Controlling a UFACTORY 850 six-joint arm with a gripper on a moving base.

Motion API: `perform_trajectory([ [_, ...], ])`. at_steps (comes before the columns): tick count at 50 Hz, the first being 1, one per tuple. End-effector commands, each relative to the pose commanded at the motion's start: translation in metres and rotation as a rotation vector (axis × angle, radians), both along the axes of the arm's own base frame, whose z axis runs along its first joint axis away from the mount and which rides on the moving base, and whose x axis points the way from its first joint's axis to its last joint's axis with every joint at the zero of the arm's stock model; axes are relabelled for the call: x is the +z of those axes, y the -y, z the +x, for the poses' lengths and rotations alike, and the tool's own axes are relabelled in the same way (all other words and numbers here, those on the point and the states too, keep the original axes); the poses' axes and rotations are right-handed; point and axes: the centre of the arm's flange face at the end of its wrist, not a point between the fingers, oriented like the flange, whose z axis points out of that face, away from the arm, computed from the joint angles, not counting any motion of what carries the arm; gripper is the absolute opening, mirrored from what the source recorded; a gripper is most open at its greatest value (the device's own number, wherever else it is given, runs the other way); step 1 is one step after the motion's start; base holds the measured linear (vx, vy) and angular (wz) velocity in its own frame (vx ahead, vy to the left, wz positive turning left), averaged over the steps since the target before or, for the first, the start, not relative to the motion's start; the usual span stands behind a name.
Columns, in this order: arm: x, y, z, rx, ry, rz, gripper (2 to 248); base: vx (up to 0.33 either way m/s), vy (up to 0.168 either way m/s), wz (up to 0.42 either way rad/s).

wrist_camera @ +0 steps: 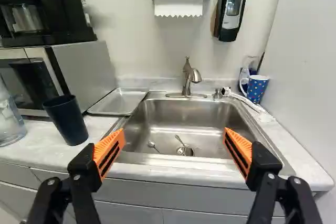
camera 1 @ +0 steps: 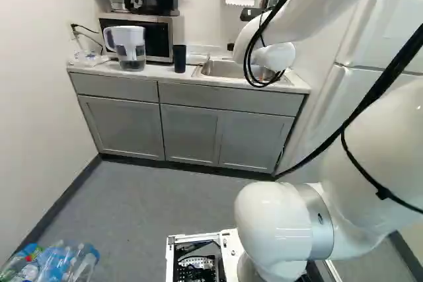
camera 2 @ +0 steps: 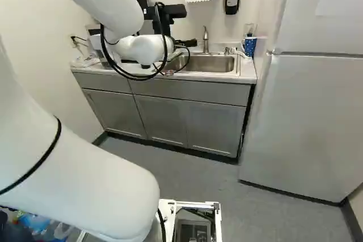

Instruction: Rinse the cup and place it in the tray

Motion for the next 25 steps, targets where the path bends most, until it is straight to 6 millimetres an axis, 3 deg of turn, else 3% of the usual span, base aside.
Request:
perform_trajectory([
  [25, 0.022, 0.000, 0.004, 0.001, -0.009, 0.001, 247, 0.000, 0.000, 0.000],
])
